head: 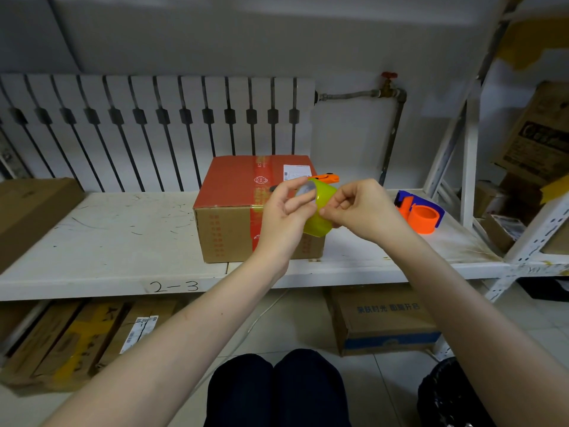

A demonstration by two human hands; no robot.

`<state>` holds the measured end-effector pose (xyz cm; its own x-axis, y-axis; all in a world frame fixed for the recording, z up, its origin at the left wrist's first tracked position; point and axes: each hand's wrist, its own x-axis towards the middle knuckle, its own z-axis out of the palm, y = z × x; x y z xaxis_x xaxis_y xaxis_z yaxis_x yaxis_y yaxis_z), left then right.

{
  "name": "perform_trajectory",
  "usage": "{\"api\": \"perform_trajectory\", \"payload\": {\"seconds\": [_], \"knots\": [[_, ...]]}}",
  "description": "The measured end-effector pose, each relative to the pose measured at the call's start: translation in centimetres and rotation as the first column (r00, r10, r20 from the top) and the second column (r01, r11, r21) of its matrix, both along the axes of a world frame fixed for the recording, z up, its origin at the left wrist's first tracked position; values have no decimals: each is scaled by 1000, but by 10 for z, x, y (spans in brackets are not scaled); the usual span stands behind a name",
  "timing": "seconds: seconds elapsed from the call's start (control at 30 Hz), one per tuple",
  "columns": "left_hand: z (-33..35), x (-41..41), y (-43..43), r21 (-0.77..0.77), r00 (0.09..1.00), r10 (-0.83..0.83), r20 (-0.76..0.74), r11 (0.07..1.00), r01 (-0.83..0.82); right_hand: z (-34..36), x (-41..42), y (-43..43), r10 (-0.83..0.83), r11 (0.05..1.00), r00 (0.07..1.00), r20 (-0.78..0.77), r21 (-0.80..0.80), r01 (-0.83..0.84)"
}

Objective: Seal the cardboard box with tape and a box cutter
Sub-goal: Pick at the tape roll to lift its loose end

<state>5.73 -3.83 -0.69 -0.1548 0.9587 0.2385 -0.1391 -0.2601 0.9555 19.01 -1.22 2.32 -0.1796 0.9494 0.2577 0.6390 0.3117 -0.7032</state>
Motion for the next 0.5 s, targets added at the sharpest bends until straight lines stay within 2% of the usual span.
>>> {"api": "perform_trajectory", "payload": {"seconds": [0.3, 0.4, 0.5], "knots": [[-3, 7, 4, -18, 986, 153, 67, 988, -152, -3, -5, -4, -31, 999, 999, -33, 22, 32], [-2, 7, 3, -32, 971, 219, 98, 976, -217, -5, -7, -8, -60, 998, 993, -97, 31, 63], [-2, 3, 6, -86, 958, 256, 132, 965, -247, -2, -6, -8, -93, 996, 971, -221, -36, 87]]}}
